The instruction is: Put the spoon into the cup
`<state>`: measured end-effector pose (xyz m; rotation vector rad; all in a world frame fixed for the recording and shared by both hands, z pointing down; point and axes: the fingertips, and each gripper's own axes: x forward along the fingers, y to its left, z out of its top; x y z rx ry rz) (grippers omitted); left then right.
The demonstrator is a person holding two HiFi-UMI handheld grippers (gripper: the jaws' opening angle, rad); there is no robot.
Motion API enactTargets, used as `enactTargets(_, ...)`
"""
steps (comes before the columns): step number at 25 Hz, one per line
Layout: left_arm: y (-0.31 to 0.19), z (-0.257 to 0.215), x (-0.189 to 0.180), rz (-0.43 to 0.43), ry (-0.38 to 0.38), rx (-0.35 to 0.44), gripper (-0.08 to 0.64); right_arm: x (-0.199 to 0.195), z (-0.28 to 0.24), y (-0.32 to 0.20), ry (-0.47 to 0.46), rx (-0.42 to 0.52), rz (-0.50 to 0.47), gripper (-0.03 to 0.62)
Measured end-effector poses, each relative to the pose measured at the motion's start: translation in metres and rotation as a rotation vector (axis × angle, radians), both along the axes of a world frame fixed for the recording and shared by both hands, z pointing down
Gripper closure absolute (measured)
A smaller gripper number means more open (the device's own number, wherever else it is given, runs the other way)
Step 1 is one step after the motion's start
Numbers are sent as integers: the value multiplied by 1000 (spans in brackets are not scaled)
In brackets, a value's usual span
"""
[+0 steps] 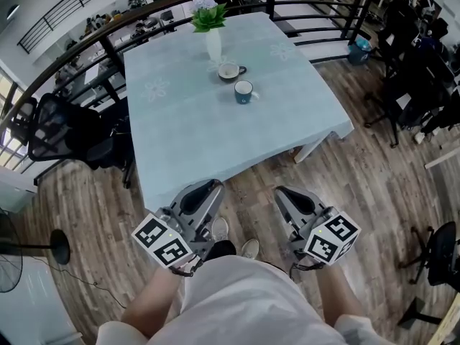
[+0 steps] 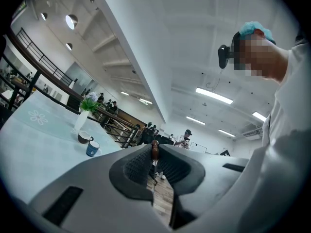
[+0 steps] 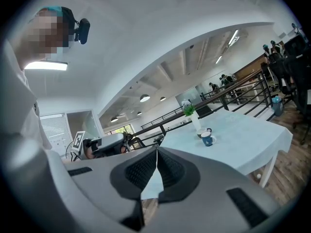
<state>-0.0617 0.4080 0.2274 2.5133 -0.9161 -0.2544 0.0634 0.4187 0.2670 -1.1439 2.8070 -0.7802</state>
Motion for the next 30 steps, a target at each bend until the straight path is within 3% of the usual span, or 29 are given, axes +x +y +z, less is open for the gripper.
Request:
enactTargets(11, -45, 14, -4, 3, 22, -13, 504, -4, 15, -43, 20, -21, 9, 569)
enactTargets(30, -203, 43, -38, 29, 26, -55, 505, -37, 47, -193, 29, -82, 36, 569)
